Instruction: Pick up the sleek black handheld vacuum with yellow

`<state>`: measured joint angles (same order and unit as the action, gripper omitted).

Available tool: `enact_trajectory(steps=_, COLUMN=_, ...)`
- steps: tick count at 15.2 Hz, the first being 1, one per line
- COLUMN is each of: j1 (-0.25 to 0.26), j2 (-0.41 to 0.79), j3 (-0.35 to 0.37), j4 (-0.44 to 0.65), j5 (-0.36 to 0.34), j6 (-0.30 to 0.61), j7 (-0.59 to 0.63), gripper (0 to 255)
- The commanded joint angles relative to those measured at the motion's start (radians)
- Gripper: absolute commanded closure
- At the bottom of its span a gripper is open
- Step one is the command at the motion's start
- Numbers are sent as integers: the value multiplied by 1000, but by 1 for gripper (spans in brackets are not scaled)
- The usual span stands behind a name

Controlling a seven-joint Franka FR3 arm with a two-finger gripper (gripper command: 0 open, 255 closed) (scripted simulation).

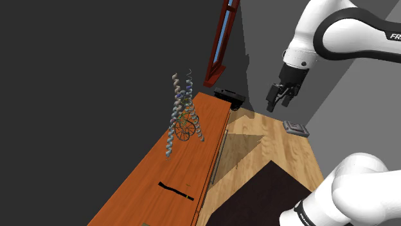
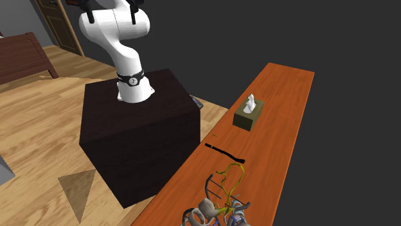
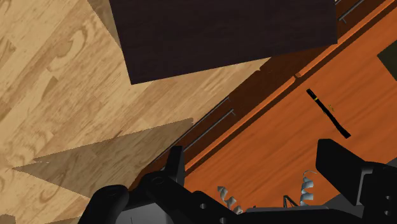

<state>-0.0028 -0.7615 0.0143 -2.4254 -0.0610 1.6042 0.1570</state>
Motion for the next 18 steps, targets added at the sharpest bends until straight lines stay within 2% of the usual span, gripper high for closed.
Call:
enact_trajectory(steps=1, j1=0, j2=0, j3=0, j4=0, j5=0, j6=0, j7=0, gripper=0)
enact_trajectory(steps=9, j1=67, j2=119, j3=41, j4=-153, j5=33, j6=294, j7=-23, gripper=0)
enact_trajectory(steps=18, j1=135, j2=369, j3=99, j4=-229, j5=54, j6=645, j7=-44, gripper=0)
